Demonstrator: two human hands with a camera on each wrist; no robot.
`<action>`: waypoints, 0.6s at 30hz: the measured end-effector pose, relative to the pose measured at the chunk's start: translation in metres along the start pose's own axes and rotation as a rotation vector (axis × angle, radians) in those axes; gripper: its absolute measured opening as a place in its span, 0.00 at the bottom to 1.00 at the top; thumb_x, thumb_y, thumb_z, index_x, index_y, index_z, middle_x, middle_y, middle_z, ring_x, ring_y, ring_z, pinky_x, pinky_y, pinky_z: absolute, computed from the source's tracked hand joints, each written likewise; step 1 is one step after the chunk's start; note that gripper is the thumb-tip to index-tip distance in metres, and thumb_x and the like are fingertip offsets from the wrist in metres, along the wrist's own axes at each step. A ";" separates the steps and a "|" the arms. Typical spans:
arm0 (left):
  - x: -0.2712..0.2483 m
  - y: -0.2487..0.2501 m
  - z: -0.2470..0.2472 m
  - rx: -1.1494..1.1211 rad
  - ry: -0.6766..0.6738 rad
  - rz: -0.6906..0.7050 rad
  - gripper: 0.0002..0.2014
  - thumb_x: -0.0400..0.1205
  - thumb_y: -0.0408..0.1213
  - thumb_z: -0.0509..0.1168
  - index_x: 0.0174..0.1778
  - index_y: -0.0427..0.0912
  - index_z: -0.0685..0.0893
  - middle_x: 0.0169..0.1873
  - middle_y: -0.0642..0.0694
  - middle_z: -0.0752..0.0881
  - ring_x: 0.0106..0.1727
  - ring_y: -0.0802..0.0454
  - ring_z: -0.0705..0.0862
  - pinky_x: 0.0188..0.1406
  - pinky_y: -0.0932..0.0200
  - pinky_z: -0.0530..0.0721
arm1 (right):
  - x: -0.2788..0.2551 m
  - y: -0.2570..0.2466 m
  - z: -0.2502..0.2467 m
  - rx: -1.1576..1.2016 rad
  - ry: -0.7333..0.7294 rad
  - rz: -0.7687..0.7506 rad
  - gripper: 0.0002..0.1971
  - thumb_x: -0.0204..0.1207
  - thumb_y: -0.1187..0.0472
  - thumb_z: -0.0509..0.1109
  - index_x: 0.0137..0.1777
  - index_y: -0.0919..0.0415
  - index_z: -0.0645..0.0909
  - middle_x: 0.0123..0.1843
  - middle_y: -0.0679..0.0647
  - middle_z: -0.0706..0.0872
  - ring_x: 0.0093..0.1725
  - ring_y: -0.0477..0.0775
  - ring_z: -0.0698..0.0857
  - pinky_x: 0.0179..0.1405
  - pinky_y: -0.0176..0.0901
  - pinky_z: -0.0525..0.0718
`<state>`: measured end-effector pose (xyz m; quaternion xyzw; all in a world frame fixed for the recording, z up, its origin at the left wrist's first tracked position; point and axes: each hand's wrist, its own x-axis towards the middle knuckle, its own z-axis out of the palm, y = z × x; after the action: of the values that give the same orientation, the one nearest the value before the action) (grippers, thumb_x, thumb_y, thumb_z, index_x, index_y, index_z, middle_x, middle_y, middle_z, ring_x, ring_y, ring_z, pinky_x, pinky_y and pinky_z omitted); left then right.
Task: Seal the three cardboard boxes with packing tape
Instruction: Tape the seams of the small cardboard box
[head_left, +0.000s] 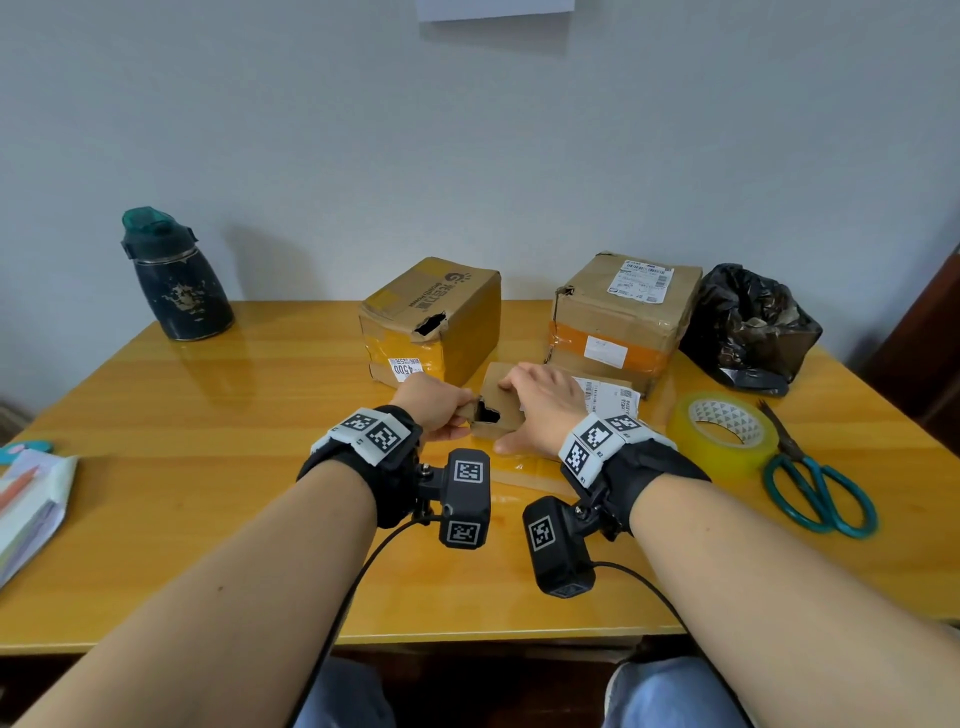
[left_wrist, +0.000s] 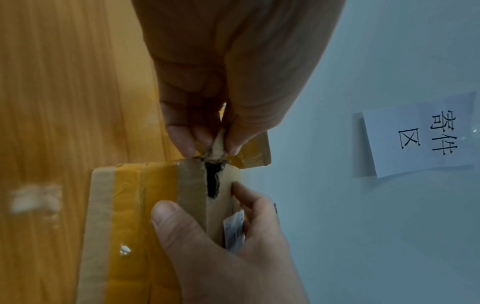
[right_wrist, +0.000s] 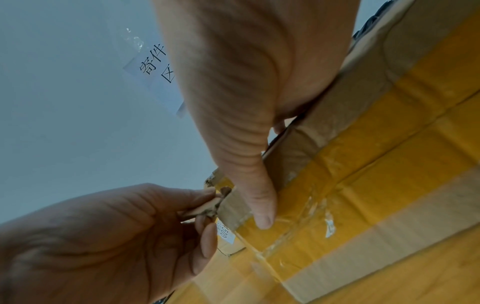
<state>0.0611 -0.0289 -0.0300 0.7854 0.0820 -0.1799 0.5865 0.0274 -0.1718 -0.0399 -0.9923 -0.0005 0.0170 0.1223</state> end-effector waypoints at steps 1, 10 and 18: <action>0.000 0.001 -0.001 -0.017 -0.008 -0.009 0.10 0.85 0.35 0.64 0.40 0.33 0.80 0.31 0.42 0.80 0.29 0.52 0.79 0.37 0.57 0.87 | 0.000 0.000 0.000 -0.001 0.001 0.000 0.38 0.66 0.46 0.78 0.73 0.50 0.65 0.78 0.50 0.64 0.78 0.57 0.60 0.78 0.54 0.57; -0.006 0.003 -0.009 -0.074 -0.122 -0.023 0.13 0.87 0.31 0.57 0.39 0.32 0.83 0.33 0.41 0.82 0.33 0.50 0.80 0.38 0.58 0.84 | 0.002 0.000 0.001 -0.019 -0.010 0.008 0.38 0.66 0.45 0.78 0.73 0.52 0.66 0.80 0.52 0.62 0.79 0.60 0.58 0.79 0.57 0.56; -0.005 -0.012 -0.008 -0.094 -0.132 0.040 0.08 0.78 0.24 0.70 0.53 0.30 0.87 0.40 0.39 0.86 0.35 0.53 0.84 0.30 0.65 0.88 | 0.002 0.000 0.003 -0.007 0.006 0.000 0.38 0.65 0.45 0.79 0.73 0.50 0.65 0.77 0.51 0.64 0.78 0.59 0.60 0.78 0.56 0.56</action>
<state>0.0541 -0.0174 -0.0372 0.7451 0.0359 -0.2154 0.6302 0.0290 -0.1710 -0.0426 -0.9928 -0.0003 0.0138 0.1186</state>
